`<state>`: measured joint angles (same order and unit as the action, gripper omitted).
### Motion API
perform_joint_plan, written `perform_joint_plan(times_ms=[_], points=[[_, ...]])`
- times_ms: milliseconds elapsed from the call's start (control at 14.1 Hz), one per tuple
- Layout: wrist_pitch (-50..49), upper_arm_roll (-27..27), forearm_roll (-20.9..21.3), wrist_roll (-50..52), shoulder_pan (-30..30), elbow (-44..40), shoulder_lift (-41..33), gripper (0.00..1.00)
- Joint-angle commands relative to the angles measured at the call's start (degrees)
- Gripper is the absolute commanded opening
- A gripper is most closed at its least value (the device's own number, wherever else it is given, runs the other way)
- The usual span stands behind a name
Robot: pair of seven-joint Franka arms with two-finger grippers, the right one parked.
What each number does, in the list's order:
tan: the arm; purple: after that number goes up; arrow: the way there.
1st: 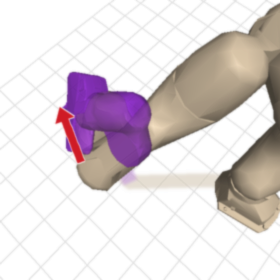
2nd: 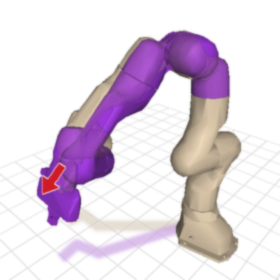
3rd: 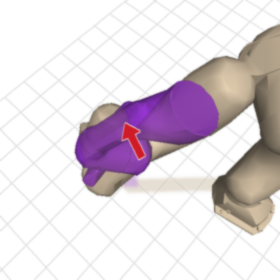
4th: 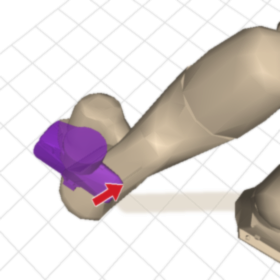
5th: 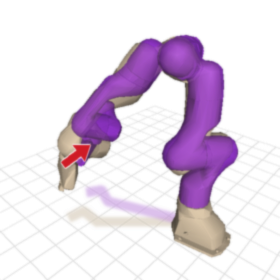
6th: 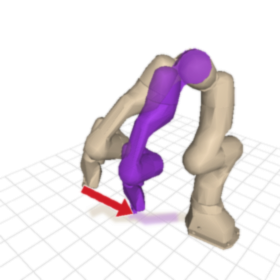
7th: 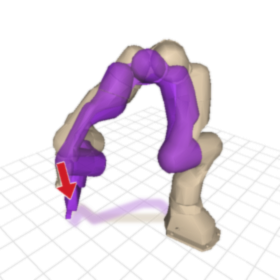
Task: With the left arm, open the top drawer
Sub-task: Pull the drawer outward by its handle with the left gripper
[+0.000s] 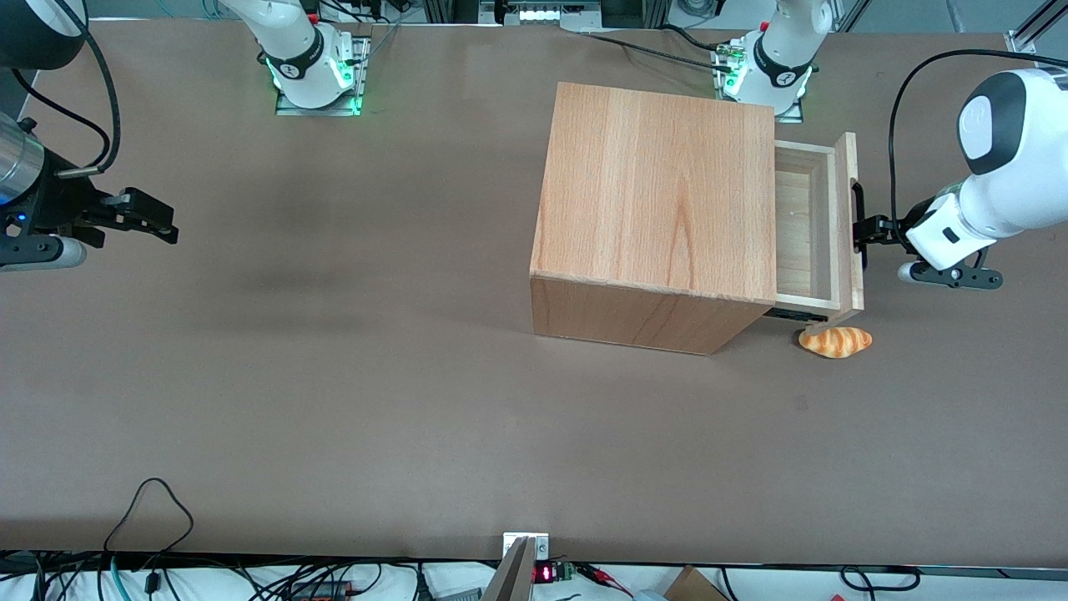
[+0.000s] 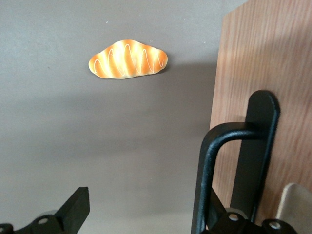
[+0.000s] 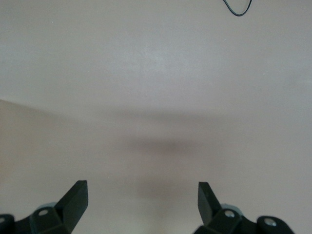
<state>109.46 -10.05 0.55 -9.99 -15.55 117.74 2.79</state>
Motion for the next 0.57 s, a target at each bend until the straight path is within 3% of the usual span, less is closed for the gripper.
perform_joint_plan(times_ms=[0,498], points=[[4.27,-0.32,5.16,1.81,-1.23,-0.59,5.64,1.0],[5.5,-0.32,5.16,-1.62,-4.4,-0.59,5.82,1.0]])
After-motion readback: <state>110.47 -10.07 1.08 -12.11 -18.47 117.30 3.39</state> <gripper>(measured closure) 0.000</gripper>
